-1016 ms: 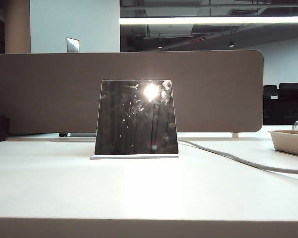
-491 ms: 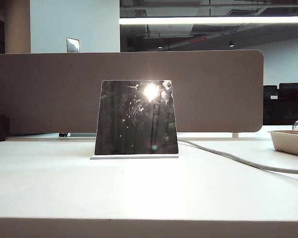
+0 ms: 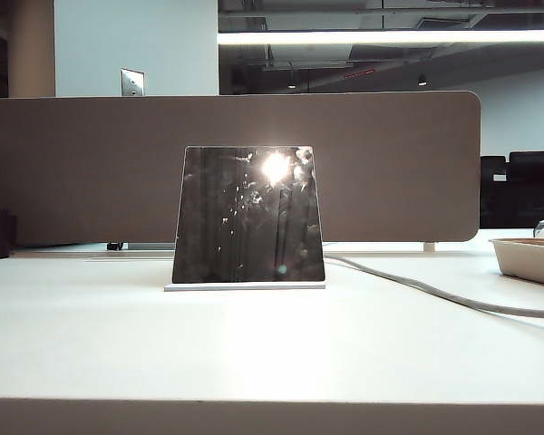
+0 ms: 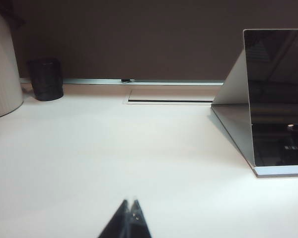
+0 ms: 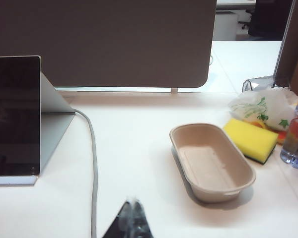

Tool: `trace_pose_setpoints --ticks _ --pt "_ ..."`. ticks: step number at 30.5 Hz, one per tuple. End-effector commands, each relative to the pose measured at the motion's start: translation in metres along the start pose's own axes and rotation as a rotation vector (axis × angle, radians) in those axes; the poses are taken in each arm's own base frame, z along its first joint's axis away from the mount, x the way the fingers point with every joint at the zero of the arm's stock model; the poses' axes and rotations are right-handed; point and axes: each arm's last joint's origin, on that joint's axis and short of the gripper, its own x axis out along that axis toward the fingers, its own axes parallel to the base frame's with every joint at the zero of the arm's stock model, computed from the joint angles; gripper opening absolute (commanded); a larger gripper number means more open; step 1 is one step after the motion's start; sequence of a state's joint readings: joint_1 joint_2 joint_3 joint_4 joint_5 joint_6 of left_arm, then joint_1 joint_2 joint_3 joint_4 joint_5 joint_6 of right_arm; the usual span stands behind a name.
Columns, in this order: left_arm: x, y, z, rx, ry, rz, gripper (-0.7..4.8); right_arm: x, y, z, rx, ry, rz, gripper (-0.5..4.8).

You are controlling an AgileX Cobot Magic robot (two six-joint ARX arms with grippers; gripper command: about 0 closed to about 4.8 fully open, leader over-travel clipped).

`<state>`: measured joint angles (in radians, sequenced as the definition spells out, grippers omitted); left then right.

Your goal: Push the base of the mirror on the table to move it forward for a short distance.

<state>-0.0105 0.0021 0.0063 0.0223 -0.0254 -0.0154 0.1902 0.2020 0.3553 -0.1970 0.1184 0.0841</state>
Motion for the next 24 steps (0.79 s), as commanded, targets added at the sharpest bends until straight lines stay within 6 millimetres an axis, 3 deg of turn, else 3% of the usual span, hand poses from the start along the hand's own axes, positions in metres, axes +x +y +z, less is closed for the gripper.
trace_pose_setpoints --ticks 1,14,24 --pt "0.000 0.000 0.001 0.004 -0.009 -0.004 -0.01 0.001 -0.004 -0.010 0.009 -0.082 -0.007 -0.01" --pt "0.000 0.000 0.001 0.004 -0.009 -0.005 -0.01 0.009 -0.011 -0.056 0.003 -0.067 0.020 -0.01" --pt "0.000 0.000 0.001 0.004 -0.009 -0.005 -0.01 0.010 -0.017 -0.074 0.001 -0.115 0.004 -0.01"
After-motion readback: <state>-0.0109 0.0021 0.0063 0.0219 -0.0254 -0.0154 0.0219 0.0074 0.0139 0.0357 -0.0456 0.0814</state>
